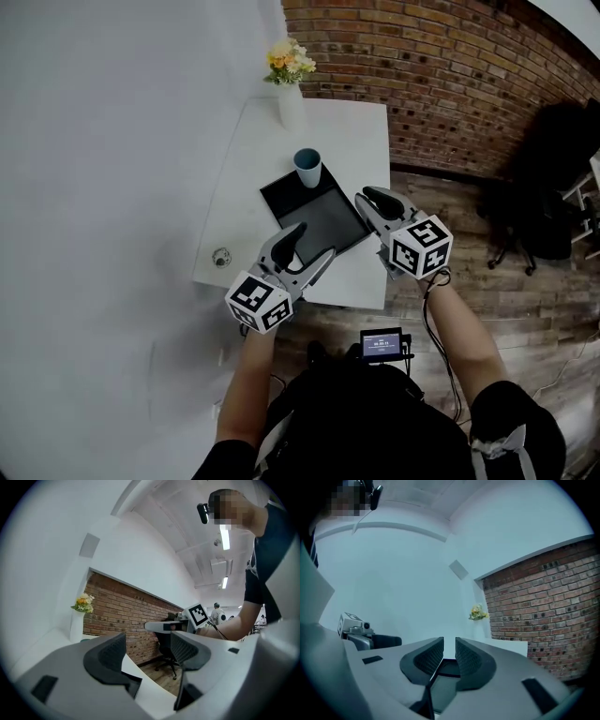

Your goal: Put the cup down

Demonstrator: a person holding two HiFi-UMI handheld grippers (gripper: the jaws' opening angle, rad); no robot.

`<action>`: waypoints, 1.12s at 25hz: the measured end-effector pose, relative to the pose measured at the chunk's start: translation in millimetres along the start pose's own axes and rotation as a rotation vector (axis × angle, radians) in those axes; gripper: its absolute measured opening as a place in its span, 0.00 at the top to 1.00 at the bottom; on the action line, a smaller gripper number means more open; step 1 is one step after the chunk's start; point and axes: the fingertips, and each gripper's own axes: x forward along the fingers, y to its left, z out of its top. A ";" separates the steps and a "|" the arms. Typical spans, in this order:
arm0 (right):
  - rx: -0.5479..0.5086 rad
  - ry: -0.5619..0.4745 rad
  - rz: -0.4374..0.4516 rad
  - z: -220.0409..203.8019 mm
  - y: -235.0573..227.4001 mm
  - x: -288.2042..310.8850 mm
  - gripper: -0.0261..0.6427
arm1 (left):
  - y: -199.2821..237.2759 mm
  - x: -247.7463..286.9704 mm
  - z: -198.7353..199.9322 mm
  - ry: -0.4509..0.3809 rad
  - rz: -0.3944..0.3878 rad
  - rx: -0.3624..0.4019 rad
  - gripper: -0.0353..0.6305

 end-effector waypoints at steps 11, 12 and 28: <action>-0.057 -0.016 -0.017 7.6 25.8 -43.6 0.89 | -7.1 -5.4 19.0 -0.012 -0.027 0.083 0.54; -0.063 -0.015 -0.020 6.8 26.7 -46.7 0.89 | -5.4 -9.6 20.0 -0.019 -0.009 0.097 0.59; -0.035 -0.002 -0.008 -1.5 29.6 -63.7 0.92 | -23.3 -22.4 11.1 -0.016 -0.041 0.084 0.86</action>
